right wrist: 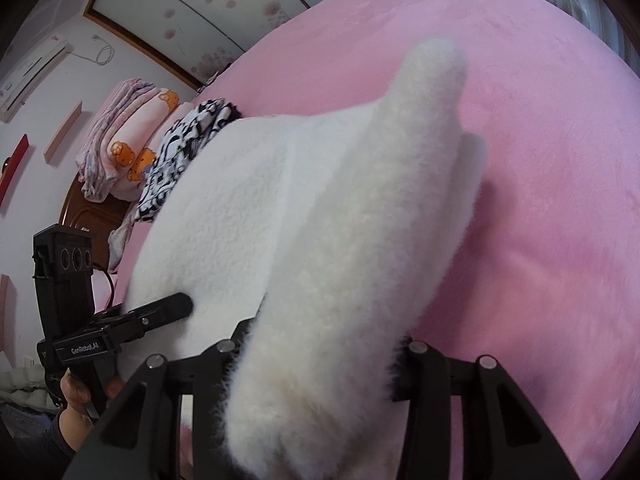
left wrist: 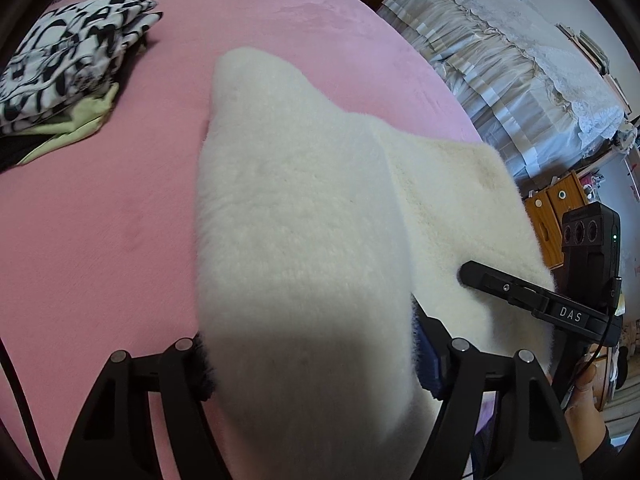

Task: Fold large clothes
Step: 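Carry the bundle with both tools onto the black-and-white garment stack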

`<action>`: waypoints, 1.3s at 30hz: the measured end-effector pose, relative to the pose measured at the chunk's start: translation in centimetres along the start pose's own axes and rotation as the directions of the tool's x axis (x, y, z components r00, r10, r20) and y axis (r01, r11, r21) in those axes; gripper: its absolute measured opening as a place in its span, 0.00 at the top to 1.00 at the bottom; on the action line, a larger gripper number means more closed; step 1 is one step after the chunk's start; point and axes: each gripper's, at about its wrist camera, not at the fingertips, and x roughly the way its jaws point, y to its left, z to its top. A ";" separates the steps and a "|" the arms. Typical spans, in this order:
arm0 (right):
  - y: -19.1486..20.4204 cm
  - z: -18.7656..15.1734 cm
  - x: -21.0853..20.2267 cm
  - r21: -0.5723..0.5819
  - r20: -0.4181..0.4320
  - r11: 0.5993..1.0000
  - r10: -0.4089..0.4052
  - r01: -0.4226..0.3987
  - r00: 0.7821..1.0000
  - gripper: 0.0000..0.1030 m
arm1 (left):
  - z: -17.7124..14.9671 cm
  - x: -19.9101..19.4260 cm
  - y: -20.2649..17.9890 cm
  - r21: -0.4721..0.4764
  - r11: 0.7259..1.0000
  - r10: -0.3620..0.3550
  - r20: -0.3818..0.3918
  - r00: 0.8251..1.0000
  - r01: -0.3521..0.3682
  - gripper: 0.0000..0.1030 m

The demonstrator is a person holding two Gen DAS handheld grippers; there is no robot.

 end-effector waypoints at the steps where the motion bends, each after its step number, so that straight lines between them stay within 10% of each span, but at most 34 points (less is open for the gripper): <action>1: 0.9 -0.7 -0.1 -0.006 -0.003 1.000 0.005 -0.005 1.000 0.58 | -0.6 -0.9 0.4 -0.005 1.000 0.005 -0.005 1.000 -0.005 0.29; 21: 19.2 -3.8 4.8 -0.156 -0.097 0.979 0.120 -0.134 0.988 0.58 | -8.8 -17.3 14.5 -0.143 0.983 0.119 0.043 0.992 -0.111 0.29; 30: 27.0 3.6 8.2 -0.228 -0.065 0.959 0.158 -0.169 0.985 0.59 | -1.5 -22.3 19.9 -0.136 0.979 0.172 0.126 0.977 -0.155 0.29; 39: 33.0 16.8 13.8 -0.265 0.062 0.945 0.216 -0.192 0.974 0.58 | 13.4 -24.1 27.2 -0.055 0.977 0.213 0.261 0.942 -0.206 0.29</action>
